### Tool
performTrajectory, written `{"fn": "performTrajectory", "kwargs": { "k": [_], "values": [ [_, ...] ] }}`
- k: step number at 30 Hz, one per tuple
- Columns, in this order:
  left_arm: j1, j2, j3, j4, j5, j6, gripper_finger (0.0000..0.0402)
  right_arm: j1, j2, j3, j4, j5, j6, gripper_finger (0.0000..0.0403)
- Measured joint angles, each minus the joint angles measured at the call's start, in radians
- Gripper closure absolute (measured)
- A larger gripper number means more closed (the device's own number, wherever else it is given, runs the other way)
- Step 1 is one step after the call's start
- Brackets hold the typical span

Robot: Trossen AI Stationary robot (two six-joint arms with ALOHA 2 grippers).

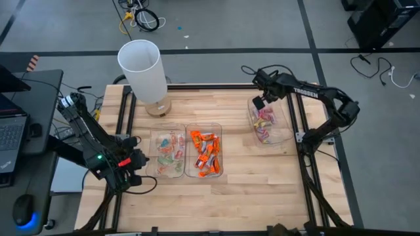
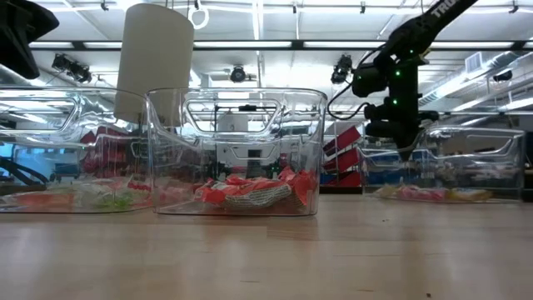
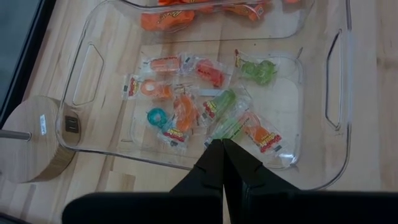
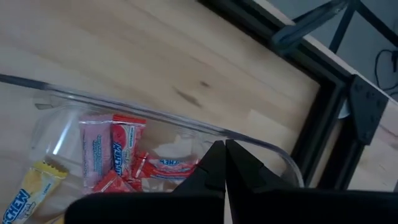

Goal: Sort candy
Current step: Move the bottom right transparent bin to the top right of the table

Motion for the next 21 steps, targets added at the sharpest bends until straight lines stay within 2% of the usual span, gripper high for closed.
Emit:
{"fn": "performTrajectory", "kwargs": {
  "k": [11,21],
  "values": [
    [0.000,0.000,0.000,0.000,-0.003,0.000,0.0401,-0.093,0.000,0.001,-0.023,0.007,0.077,0.0403],
    [0.000,0.000,0.000,0.000,-0.003,0.000,0.0401,-0.124,0.000,0.002,-0.023,0.042,0.100,0.0403]
  ]
}}
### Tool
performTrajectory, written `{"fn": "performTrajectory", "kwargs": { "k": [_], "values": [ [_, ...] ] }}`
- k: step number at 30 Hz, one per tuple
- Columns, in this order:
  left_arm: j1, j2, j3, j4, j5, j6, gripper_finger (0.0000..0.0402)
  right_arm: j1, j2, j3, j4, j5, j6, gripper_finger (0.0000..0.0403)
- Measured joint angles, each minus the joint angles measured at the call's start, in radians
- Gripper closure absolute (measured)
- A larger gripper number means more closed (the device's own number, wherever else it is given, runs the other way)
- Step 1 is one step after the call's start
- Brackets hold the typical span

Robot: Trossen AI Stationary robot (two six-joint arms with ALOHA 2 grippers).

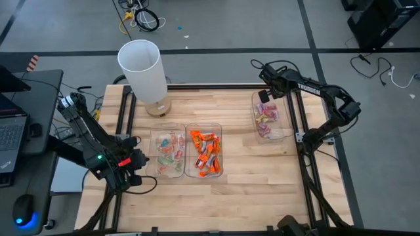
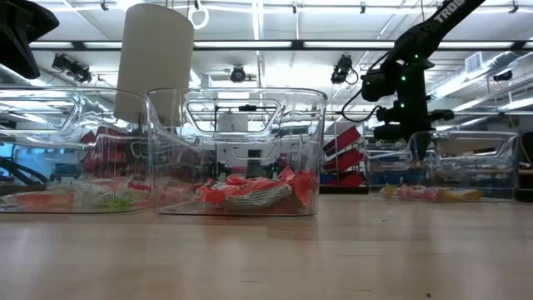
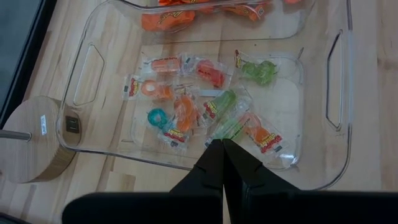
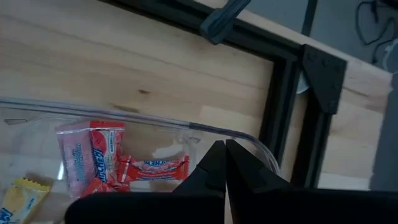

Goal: Sort candy
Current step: Move the bottom right transparent bin to the top right of the table, then move the center transparent bin to the top middle of the table

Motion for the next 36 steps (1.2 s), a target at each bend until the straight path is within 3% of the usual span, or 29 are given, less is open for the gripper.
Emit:
{"fn": "performTrajectory", "kwargs": {
  "k": [7,12,17,23,30,36],
  "values": [
    [0.000,0.000,0.000,0.000,-0.019,0.000,0.0401,0.016,-0.003,0.000,0.000,0.015,0.013,0.0403],
    [0.000,0.000,0.000,0.007,-0.036,0.000,0.0401,0.108,-0.064,0.000,0.000,0.006,0.037,0.0403],
    [0.001,0.000,0.000,0.033,-0.065,0.023,0.0401,0.265,-0.185,0.000,0.063,-0.037,0.058,0.0403],
    [0.008,0.000,0.000,0.131,-0.164,0.149,0.0401,0.527,-0.257,0.001,0.384,-0.192,-0.026,0.0403],
    [0.049,0.000,0.000,0.164,-0.189,0.206,0.0401,0.731,-0.160,0.002,0.696,-0.270,-0.053,0.0403],
    [0.058,0.000,0.000,0.163,-0.207,0.207,0.0401,0.786,-0.020,0.070,0.701,-0.271,-0.046,0.0403]
  ]
}}
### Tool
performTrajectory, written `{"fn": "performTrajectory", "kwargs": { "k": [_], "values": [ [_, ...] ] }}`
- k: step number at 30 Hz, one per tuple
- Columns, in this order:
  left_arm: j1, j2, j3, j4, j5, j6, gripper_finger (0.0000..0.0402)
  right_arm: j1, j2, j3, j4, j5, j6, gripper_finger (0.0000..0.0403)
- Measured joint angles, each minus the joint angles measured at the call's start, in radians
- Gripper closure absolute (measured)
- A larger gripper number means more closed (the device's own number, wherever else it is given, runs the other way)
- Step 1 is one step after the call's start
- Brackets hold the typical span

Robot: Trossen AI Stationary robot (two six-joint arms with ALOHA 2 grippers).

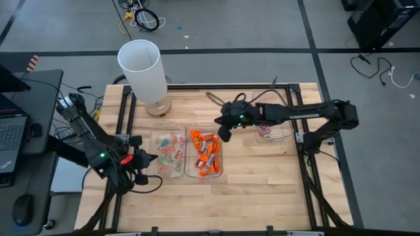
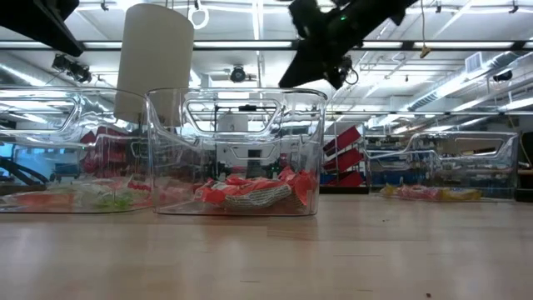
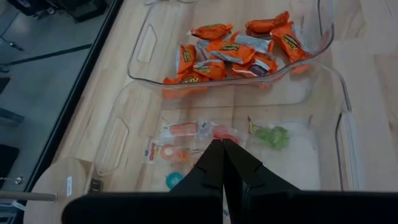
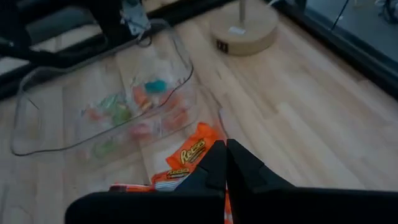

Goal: Sort candy
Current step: Move the center transparent bin to the top middle of the table

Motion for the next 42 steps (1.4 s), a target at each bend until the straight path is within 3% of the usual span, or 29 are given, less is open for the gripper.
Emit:
{"fn": "performTrajectory", "kwargs": {
  "k": [10,19,42],
  "values": [
    [0.000,0.000,0.000,0.003,-0.002,-0.006,0.0401,0.021,0.197,0.189,-0.221,0.018,-0.002,0.0403],
    [0.000,0.000,0.000,0.003,-0.003,-0.008,0.0401,0.023,0.298,0.235,-0.329,0.077,0.002,0.0403],
    [0.000,0.000,0.000,0.003,-0.010,-0.008,0.0401,-0.047,0.291,0.236,-0.626,0.298,0.027,0.0403]
  ]
}}
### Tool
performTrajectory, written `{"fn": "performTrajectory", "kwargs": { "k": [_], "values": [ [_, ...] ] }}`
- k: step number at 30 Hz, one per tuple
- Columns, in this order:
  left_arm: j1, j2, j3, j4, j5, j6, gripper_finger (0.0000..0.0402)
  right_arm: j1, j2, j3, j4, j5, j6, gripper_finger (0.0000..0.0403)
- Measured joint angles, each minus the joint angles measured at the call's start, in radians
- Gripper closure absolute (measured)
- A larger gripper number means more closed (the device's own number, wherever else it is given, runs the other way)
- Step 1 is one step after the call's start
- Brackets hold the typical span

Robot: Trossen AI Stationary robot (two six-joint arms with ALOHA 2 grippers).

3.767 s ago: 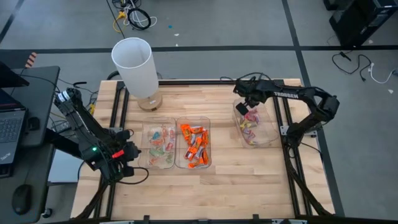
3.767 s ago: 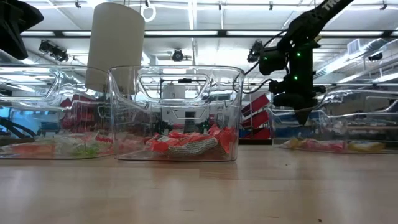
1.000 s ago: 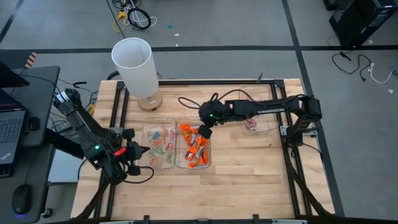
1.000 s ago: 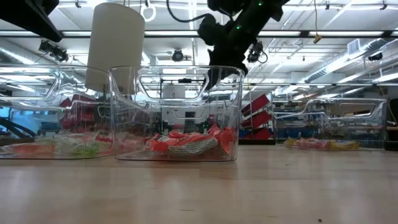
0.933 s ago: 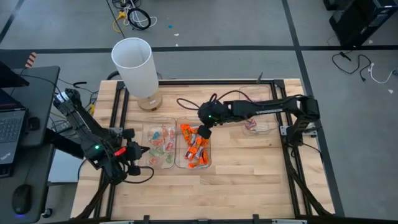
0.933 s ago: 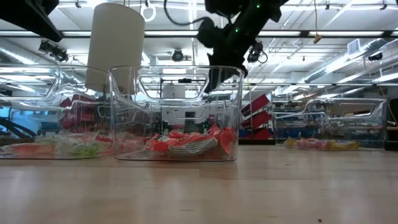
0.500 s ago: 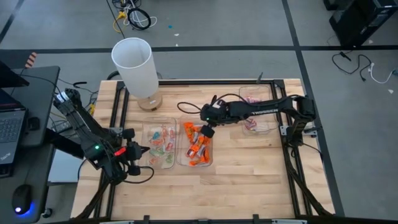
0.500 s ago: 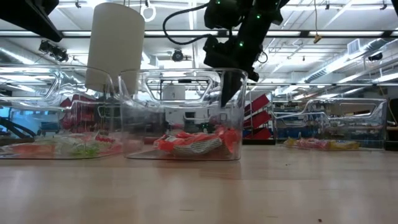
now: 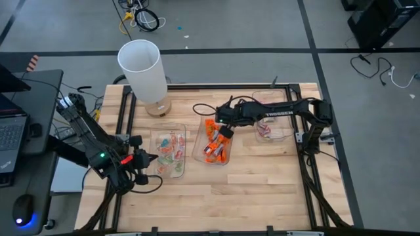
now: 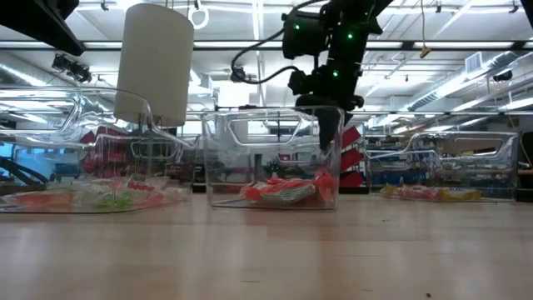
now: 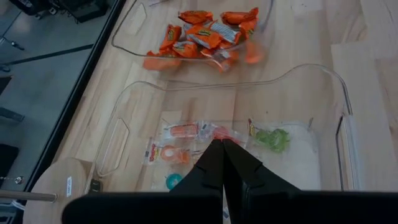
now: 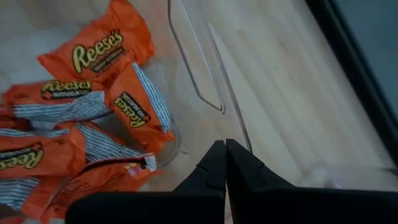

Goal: Sort candy
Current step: Move the center transparent bin to the top middle of the table

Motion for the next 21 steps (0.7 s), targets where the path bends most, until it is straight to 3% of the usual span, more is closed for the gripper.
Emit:
{"fn": "performTrajectory", "kwargs": {
  "k": [13,21],
  "values": [
    [0.000,0.000,0.000,0.000,0.000,0.000,0.0401,-0.103,0.000,0.000,-0.138,0.095,-0.097,0.0403],
    [0.000,0.000,0.000,0.000,0.000,0.000,0.0401,-0.185,0.000,0.000,-0.151,0.159,-0.244,0.0403]
  ]
}}
